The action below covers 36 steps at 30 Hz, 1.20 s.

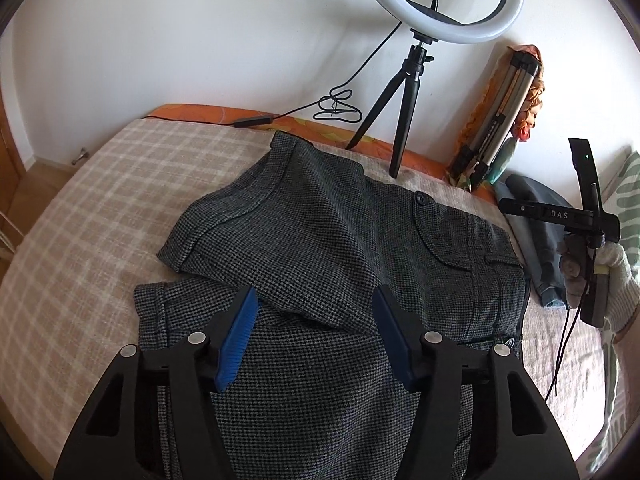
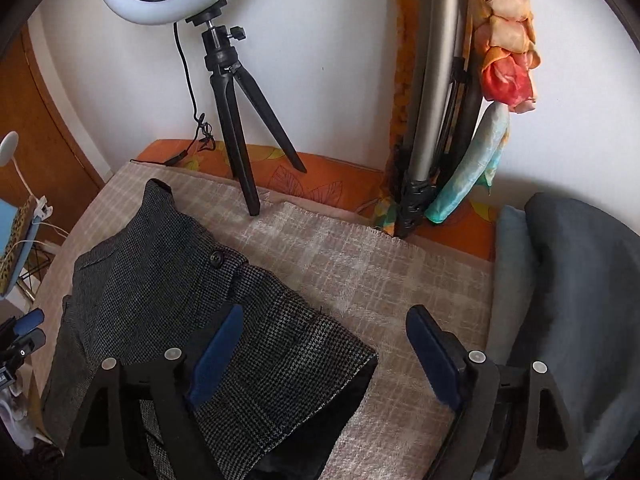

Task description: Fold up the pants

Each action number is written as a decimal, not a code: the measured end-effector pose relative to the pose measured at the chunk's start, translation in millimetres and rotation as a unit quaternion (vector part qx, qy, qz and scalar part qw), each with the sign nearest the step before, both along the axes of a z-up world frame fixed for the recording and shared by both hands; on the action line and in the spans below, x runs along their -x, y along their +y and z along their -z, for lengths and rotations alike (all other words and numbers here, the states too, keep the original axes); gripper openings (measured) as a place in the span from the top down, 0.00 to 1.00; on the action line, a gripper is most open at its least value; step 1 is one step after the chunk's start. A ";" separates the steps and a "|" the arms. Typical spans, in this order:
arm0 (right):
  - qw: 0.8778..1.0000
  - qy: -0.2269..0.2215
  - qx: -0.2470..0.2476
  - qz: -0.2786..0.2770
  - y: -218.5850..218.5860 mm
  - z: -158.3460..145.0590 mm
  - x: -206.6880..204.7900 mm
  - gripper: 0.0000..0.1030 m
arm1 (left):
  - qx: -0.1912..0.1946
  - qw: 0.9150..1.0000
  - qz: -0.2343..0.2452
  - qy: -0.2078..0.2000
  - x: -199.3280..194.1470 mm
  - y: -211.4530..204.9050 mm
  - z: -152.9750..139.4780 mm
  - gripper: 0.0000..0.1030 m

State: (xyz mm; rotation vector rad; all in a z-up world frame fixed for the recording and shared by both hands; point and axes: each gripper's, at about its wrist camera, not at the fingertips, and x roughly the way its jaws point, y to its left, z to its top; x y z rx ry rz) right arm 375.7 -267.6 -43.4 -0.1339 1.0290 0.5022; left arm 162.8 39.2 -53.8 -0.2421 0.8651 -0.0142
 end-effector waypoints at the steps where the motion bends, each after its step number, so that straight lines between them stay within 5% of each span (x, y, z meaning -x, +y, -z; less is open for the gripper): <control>1: 1.000 0.007 0.007 -0.010 4.6 9.2 -5.8 0.17 | 0.001 1.000 -0.001 0.004 -1.9 0.6 2.2 0.43; 10: 0.995 0.053 0.030 -0.082 28.7 69.4 -27.1 0.16 | -0.016 1.000 -0.005 0.024 -11.9 2.2 14.6 0.43; 12: 0.994 0.051 0.026 -0.095 30.7 68.2 -22.1 0.23 | -0.012 0.999 -0.012 0.030 -13.3 6.3 15.2 0.42; 16: 0.991 0.080 -0.006 -0.108 33.6 63.5 -16.0 0.66 | 0.006 0.999 -0.029 0.035 -16.2 15.5 11.7 0.42; 22: 0.992 0.031 0.026 -0.116 51.5 32.8 4.3 0.89 | 0.018 0.999 -0.039 0.023 -16.9 21.0 2.2 0.40; 29: 0.991 -0.052 0.021 -0.119 67.1 -22.6 52.0 0.92 | 0.046 0.997 -0.051 0.027 -20.1 30.5 1.2 0.39; 36: 0.975 -0.132 0.023 -0.179 73.4 -71.5 147.7 0.92 | 0.076 0.995 -0.061 0.021 -19.6 40.7 -4.9 0.34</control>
